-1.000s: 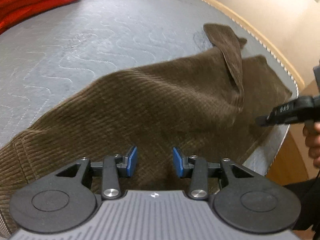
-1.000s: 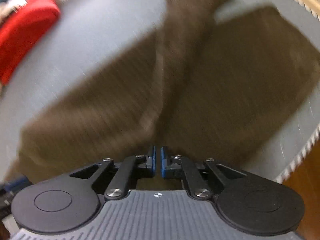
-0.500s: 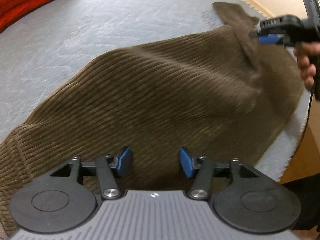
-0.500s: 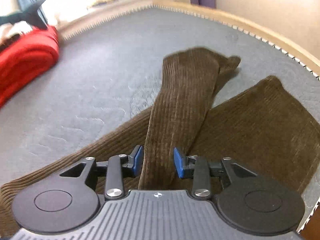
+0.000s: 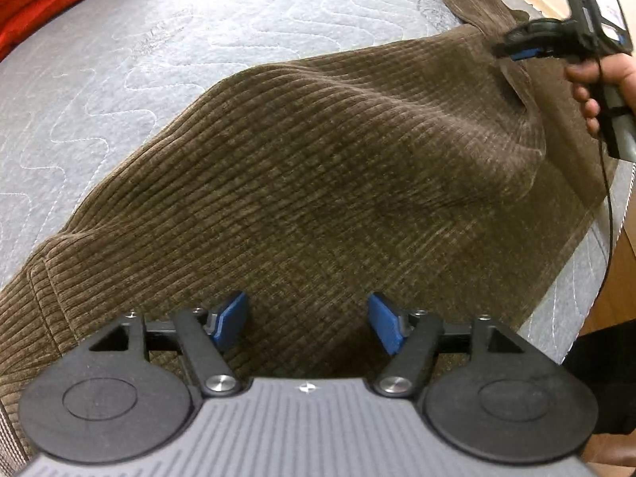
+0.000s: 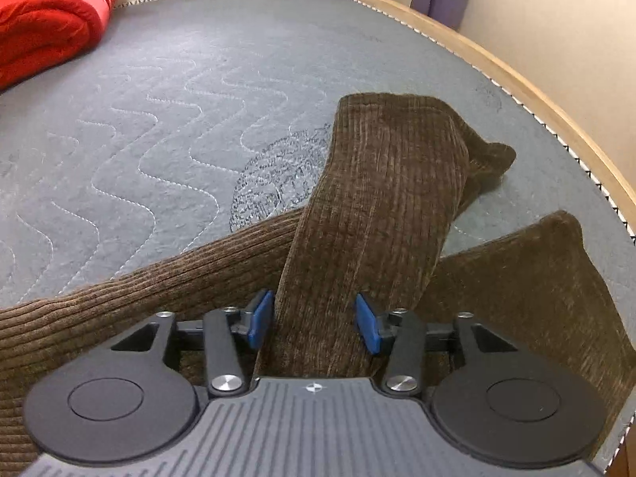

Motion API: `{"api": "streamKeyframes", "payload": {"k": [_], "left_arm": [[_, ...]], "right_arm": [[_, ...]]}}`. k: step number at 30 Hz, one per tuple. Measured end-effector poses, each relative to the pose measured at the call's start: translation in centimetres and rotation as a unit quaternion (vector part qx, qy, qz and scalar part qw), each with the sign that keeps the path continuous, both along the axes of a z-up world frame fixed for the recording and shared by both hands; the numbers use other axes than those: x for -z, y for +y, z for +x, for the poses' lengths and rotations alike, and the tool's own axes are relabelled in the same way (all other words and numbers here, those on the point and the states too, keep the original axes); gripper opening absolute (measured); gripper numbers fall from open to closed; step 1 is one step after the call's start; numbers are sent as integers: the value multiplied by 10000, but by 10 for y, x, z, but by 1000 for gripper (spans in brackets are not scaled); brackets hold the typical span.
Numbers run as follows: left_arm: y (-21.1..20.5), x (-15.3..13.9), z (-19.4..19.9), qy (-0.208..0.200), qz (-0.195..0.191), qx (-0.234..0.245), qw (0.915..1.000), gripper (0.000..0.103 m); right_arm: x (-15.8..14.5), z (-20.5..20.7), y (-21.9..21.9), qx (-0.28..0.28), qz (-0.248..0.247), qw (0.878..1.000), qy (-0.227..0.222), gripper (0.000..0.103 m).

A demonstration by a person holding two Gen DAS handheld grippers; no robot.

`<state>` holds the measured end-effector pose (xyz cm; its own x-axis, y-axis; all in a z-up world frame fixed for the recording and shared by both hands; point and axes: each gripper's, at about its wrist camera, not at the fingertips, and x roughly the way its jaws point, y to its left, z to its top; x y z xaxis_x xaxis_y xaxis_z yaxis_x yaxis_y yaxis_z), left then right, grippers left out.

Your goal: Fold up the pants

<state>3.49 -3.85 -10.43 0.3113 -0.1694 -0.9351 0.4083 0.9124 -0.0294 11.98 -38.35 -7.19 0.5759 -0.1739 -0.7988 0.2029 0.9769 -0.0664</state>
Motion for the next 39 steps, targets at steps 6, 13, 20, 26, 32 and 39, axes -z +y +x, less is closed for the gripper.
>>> {"api": "streamKeyframes", "payload": {"k": [6,13,20,26,32,39], "left_arm": [[-4,-12,-7,-188,-41,39,9998,73],[-13,-21,-14,-320,-51,51,9995,73],[-13,-20,-14,-390,11,-122,9992,73],[-8,-19,-7,-370,-43,-247,9990,73],[-3,-20,8,-350,-80,-336,9988,73],[-5,-35,16,-503,-231,-399,9977,73]], "right_arm": [[-51,-47,-48,564,362,9963,-542,6],[-32,-127,-121,1620,1666,9698,746,5],[-58,-117,-143,1434,1119,9802,-781,16],[-28,-65,-87,-115,87,9947,-1021,42],[21,-19,-46,-830,-1397,9867,-96,40],[-38,-44,-123,578,-607,9896,-1168,2]]}}
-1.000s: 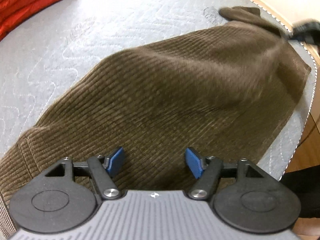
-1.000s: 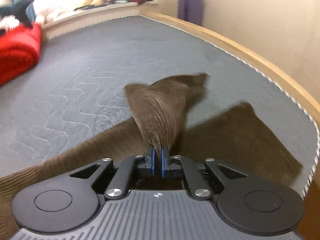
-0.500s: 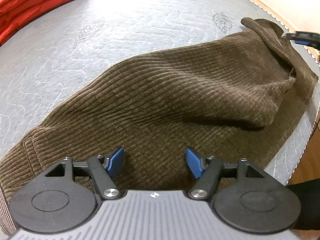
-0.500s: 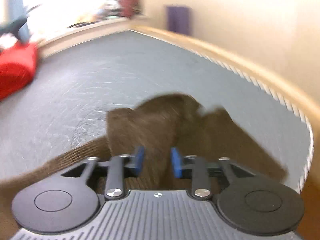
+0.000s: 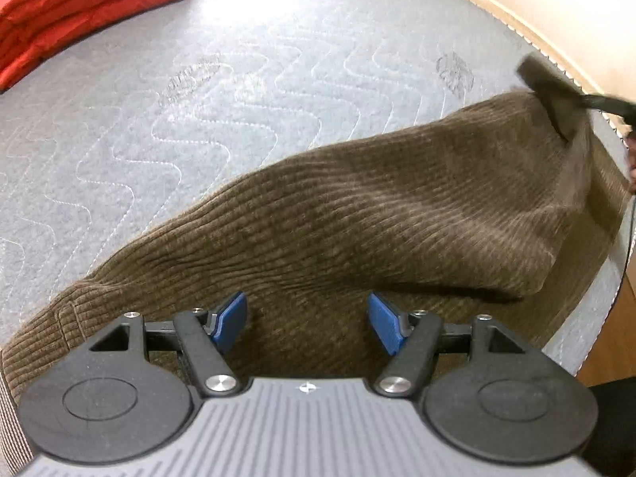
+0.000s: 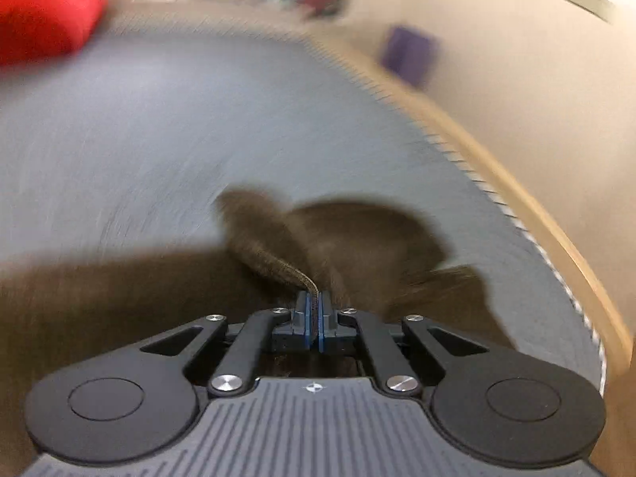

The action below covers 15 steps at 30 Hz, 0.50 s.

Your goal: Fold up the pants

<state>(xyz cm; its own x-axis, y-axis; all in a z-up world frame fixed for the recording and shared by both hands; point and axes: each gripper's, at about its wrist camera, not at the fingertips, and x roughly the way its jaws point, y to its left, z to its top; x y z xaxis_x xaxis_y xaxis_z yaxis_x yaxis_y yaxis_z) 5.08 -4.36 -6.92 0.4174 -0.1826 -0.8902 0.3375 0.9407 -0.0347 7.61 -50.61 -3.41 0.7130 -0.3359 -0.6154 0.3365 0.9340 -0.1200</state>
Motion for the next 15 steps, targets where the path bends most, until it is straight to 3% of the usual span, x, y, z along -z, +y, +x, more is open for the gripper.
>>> {"api": "streamKeyframes", "payload": {"k": [1,3,5,8,11,14,15], "left_arm": [[-1,-2,-2,-14,2,27,10000,73],[-3,-4,-9,-63,9,119,9999,73],[-3,-4,-13,-70,25,166,9998,73],[-1,-4,-19,-50,57,222,9997,73],[1,-3,-23,-15,44,316,9995,73],[6,1,-26,157,-58,549,9984,73],[9,2,-30,168,-51,612,9980,73]], "right_arm": [[-12,-13,-22,398,244,9985,-269,2],[-21,-48,-71,1251,1084,9843,-614,2],[-6,-75,-99,1816,1883,9641,-461,2],[23,-103,-122,2308,2685,9352,-95,6],[41,-114,-148,2584,3386,9039,-378,10],[52,-119,-169,2740,3735,8848,-509,38],[61,-117,-173,2829,3802,8792,-499,38]]}}
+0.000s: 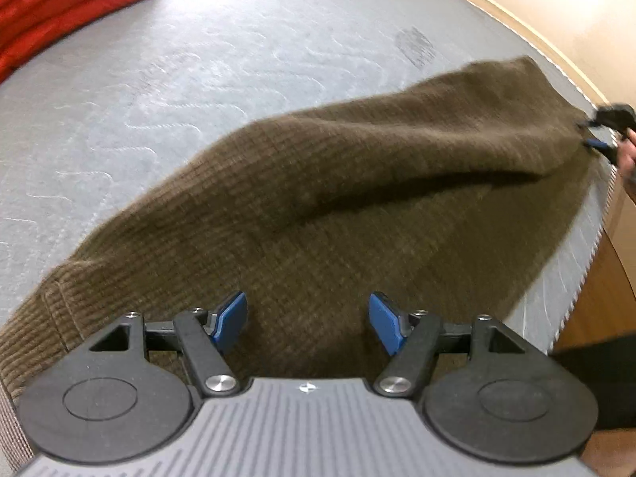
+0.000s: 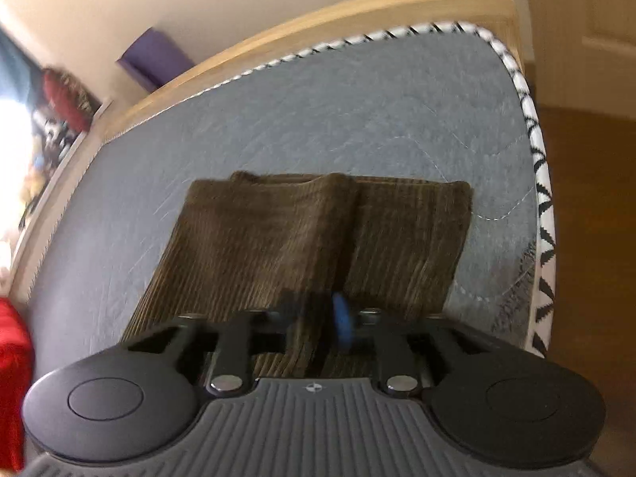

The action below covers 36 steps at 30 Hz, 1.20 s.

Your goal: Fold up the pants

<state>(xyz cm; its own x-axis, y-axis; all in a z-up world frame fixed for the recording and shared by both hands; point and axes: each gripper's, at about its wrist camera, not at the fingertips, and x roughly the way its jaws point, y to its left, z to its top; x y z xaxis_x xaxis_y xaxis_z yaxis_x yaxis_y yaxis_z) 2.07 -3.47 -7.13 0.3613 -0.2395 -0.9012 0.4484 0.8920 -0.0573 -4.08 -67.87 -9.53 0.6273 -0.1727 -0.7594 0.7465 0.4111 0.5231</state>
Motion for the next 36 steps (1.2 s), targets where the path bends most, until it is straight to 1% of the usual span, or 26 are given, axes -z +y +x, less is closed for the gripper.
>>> {"api": "streamKeyframes", "payload": {"k": [2,5,7,8,10,12,13,15,18,21,24,26,28,29,30,31,33,34,36], "left_arm": [[11,3,-1,41,48,98,9999,73],[31,9,-3,247,54,109,9996,73],[47,11,-5,251,135,48,9996,73],[55,11,-7,267,148,43,9995,73],[68,9,-13,305,70,152,9994,73],[77,6,-20,333,29,336,9989,74],[82,5,-24,324,53,432,9985,76],[91,8,-31,329,166,524,9979,77],[98,21,-37,429,466,607,9961,77],[93,27,-49,251,812,1032,9910,77],[91,31,-58,90,1097,1276,9857,76],[93,31,-59,66,1141,1227,9858,69],[99,28,-56,5,1217,1078,9867,39],[102,27,-53,-3,1221,1031,9871,37],[105,25,-52,16,1138,984,9886,31],[107,23,-52,-15,1141,1015,9883,22],[106,19,-55,-89,1191,1177,9858,7],[108,14,-56,-149,1175,1198,9857,4],[115,-6,-57,-350,909,1082,9894,3]], "right_arm": [[8,4,-4,141,117,9997,-150,38],[13,14,-6,54,-105,9995,-305,39],[15,19,-9,19,-191,9990,-394,39],[21,23,-14,27,-235,9989,-393,38],[22,25,-15,43,-313,9988,-383,37],[22,29,-15,53,-407,9986,-346,33],[20,30,-14,41,-456,9984,-333,32],[22,34,-17,39,-529,9981,-311,24],[24,35,-15,104,-563,9980,-271,22],[22,34,-12,152,-585,9978,-265,20],[20,33,-10,177,-570,9979,-258,18],[18,33,-9,190,-575,9978,-257,16],[16,33,-9,165,-599,9977,-265,15],[14,33,-9,153,-611,9976,-275,13],[13,33,-9,147,-617,9976,-285,12],[11,33,-11,147,-615,9975,-306,11],[7,31,-13,152,-588,9975,-370,6],[4,30,-14,172,-566,9974,-417,6],[-8,25,-15,250,-576,9963,-592,4]]}}
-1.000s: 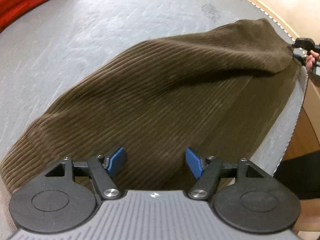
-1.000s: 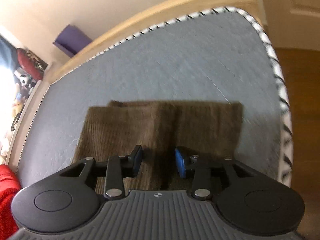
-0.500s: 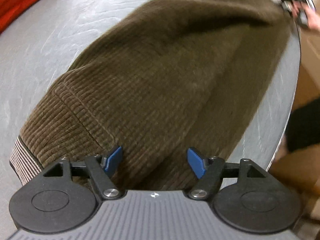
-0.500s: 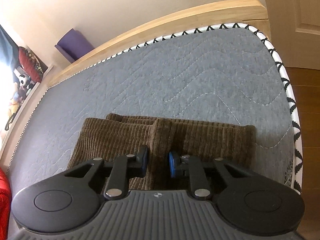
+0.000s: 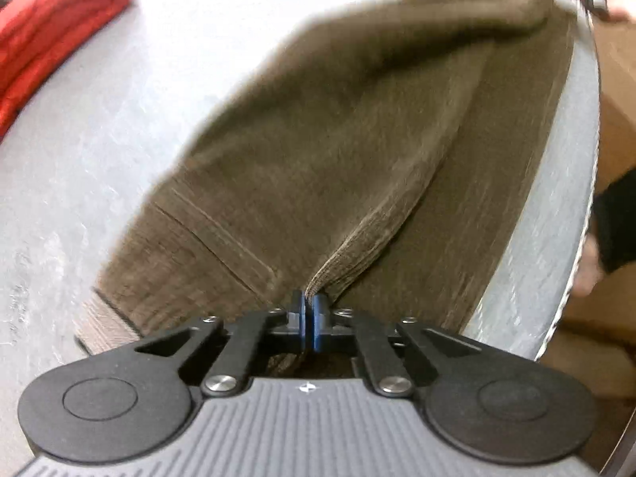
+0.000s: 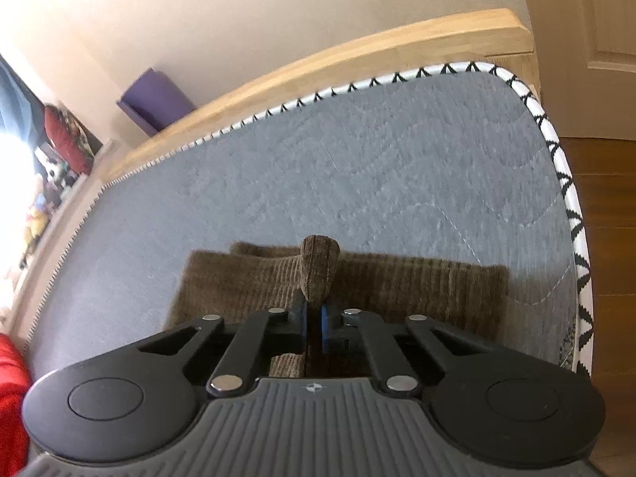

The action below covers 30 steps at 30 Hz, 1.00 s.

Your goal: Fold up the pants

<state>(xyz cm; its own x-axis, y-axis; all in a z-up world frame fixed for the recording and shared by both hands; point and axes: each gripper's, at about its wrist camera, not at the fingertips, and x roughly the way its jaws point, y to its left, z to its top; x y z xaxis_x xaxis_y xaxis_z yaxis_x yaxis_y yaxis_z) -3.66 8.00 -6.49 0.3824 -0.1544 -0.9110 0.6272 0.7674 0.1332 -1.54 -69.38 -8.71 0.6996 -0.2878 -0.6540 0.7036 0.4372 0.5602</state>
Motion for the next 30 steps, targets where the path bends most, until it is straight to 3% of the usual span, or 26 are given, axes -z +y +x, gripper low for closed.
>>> {"api": "streamKeyframes", "payload": {"k": [3,5,8,12,14,15,18,20,21,23,24,25,27,29,30], "left_arm": [[29,-42,-8,-166,-785,-65,9968,3],[46,-56,-20,-152,-954,55,9953,3],[64,-45,-31,306,-982,141,9946,3],[59,-23,-44,830,-729,485,9927,3],[61,-16,-45,975,-570,532,9922,0],[63,-15,-46,956,-452,533,9930,0],[68,-20,-42,916,-670,413,9927,0],[72,-32,-41,795,-1132,336,9898,0],[75,-41,-38,697,-1488,263,9861,2],[79,-54,-31,287,-1884,25,9817,10],[80,-58,-26,111,-1939,-161,9808,21],[83,-59,-19,-44,-1982,-361,9795,29],[86,-54,-4,-228,-1914,-785,9781,30],[89,-42,7,-196,-1743,-1096,9784,30],[92,-33,12,-108,-1578,-1249,9795,30]], "right_arm": [[-34,-7,0,17,-322,9988,-366,4],[-50,-11,2,20,-605,9973,-406,4],[-36,-14,0,68,-709,9973,203,4],[14,-23,-11,296,-99,9925,1183,4],[14,-26,-12,305,-123,9933,1112,4],[8,-24,-9,285,-262,9926,1150,4],[-16,-24,-2,315,-537,9942,880,4],[-12,-20,0,218,-594,9905,1217,4],[-3,-20,-3,231,-398,9884,1451,4],[6,-25,-8,353,-221,9878,1503,7],[3,-25,-6,390,-278,9878,1479,8],[-4,-22,-2,424,-505,9853,1574,13],[-26,-17,9,681,-1262,9751,1693,28],[-42,-16,20,838,-1794,9672,1589,46],[-48,-14,26,825,-1939,9664,1472,49]]}}
